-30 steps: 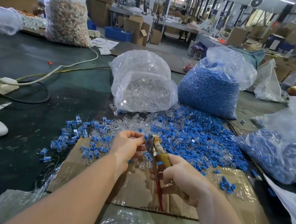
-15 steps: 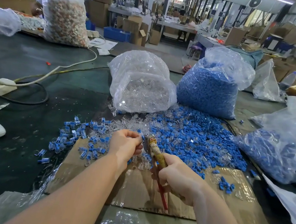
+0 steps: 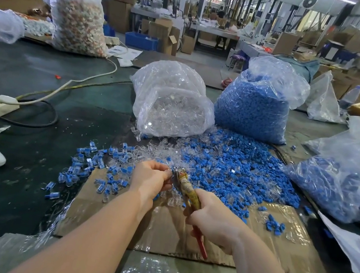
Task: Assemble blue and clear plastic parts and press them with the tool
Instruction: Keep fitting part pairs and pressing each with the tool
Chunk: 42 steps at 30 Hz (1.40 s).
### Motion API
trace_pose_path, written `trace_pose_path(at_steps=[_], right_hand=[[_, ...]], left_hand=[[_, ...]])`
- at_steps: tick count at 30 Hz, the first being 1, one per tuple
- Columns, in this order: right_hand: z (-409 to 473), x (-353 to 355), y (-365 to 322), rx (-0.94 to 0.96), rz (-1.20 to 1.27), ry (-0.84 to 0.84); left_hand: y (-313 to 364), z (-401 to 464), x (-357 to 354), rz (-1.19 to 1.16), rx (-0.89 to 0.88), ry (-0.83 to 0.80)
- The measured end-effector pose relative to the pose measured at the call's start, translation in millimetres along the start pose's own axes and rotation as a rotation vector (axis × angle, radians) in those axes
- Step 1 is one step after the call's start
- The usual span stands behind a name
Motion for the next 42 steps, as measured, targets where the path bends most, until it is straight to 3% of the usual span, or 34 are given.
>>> trace_pose_path(at_steps=[6,22,28,32,35,37,40,42], right_hand=[[1.3,1.0,0.4,0.006,-0.16,0.012],[-10.2,6.0,-9.8,-0.026,-0.256,-0.009],[-8.5,0.1,-8.6,-0.023,-0.236,0.018],[-7.7,3.2,-9.9,-0.015,-0.06,0.047],[-3.7,7.0,-3.5,-0.041,0.09,0.137],[1.9,14.4,5.7,-0.067,0.069,0.282],[6.2,32.6,21.2,-0.147,-0.262,0.504],[8.6,40.2,34.0,-0.225,-0.468,0.561]], left_hand=[[-7.2,-0.2,-0.5,-0.026,0.005,0.026],[-7.2,-3.2,-2.8,-0.098,-0.005,0.038],[-5.8,-2.7,-2.2,-0.119,-0.012,0.053],[-4.6,0.3,2.3,-0.153,-0.002,0.081],[-3.3,3.5,14.9,-0.185,-0.03,0.149],[1.7,6.1,28.4,-0.075,-0.114,0.219],[12.1,10.3,49.1,0.122,-0.262,0.305],[18.6,12.9,66.4,0.242,-0.328,0.386]])
Point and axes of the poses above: each hand's wrist, its own z-axis towards the middle knuckle, its own x-axis out of the back of the hand, y = z × x, the point moved 6 cm from there along z, towards the middle knuckle, and after that the axes turned 14 degrees about -z, right-handed, at the moved point
